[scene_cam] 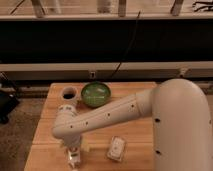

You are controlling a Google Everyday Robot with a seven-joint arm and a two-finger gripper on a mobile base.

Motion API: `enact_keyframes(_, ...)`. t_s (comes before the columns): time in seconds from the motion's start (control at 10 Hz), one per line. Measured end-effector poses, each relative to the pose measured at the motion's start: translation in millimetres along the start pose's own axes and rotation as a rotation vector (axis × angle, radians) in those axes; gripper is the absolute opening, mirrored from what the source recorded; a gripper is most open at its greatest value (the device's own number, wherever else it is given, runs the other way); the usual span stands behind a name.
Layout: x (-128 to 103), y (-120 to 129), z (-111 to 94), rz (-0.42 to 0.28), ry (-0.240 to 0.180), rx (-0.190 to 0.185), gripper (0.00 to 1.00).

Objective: Place the bottle in the ceramic bowl

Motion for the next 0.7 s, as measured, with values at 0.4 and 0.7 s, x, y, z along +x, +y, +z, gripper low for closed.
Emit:
enact_keyframes(0.4,-2.4,-0.2,14.7,-0.031,-0.033,-0.009,0.5)
enact_keyframes(0.7,3.3,-1.5,7.7,-0.028,-0.042,-0.014,0.2)
